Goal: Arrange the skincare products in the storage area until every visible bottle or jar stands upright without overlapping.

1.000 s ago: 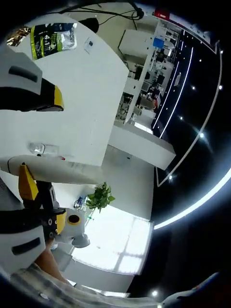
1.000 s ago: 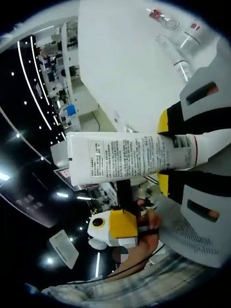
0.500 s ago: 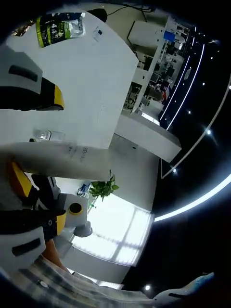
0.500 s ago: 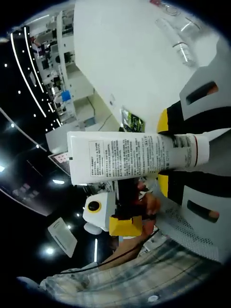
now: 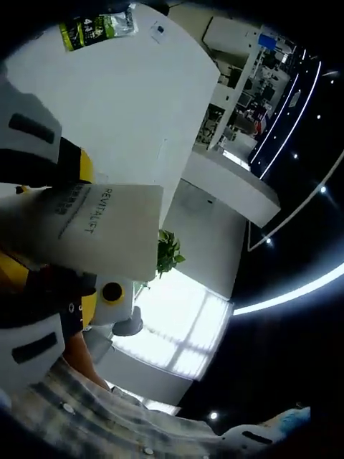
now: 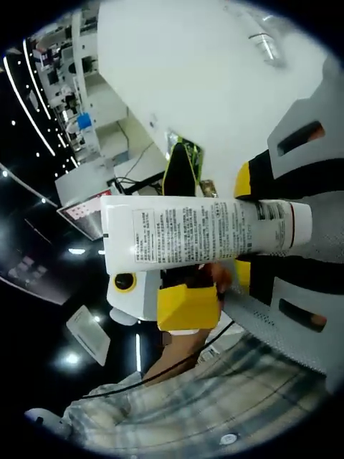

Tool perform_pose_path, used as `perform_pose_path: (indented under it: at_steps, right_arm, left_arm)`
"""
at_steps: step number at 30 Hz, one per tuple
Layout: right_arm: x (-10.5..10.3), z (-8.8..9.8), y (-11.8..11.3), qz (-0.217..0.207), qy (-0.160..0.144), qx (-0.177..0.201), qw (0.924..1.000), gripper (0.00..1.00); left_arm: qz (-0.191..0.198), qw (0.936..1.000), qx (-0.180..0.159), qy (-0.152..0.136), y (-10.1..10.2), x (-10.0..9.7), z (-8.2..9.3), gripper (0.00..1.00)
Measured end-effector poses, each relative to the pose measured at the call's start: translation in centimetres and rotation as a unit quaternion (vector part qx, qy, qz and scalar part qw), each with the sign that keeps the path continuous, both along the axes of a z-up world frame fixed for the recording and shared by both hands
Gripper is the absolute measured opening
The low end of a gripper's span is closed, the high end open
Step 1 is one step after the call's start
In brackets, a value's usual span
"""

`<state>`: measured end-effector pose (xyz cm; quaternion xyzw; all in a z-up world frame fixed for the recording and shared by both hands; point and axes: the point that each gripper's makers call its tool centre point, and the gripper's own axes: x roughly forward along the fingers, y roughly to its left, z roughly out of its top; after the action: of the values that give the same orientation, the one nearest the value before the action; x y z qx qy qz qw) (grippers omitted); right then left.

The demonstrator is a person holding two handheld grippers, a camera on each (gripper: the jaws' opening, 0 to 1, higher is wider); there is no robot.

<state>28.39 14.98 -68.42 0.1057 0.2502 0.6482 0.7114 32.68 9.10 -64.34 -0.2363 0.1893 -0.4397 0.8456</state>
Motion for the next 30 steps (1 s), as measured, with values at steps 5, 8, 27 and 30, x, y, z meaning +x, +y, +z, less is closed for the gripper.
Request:
perform_pose_path:
  at_steps: [5, 8, 27, 30]
  right_arm:
    - [-0.7, 0.4, 0.3, 0.015, 0.005, 0.008, 0.9998, 0.27]
    - [-0.8, 0.2, 0.6, 0.018, 0.017, 0.011, 0.9996, 0.27]
    - [-1.2, 0.7, 0.7, 0.027, 0.051, 0.03, 0.9979, 0.28]
    - [-1.2, 0.7, 0.7, 0.028, 0.052, 0.029, 0.9978, 0.28]
  left_arm:
    - [-0.009, 0.9999, 0.003, 0.009, -0.1, -0.3, -0.3, 0.53]
    - [-0.008, 0.9999, 0.004, 0.014, 0.1, -0.2, -0.5, 0.53]
    - [-0.021, 0.9989, 0.01, 0.041, -0.1, -0.5, -1.5, 0.45]
    - [-0.021, 0.9989, 0.012, 0.04, -0.1, -0.4, -1.5, 0.45]
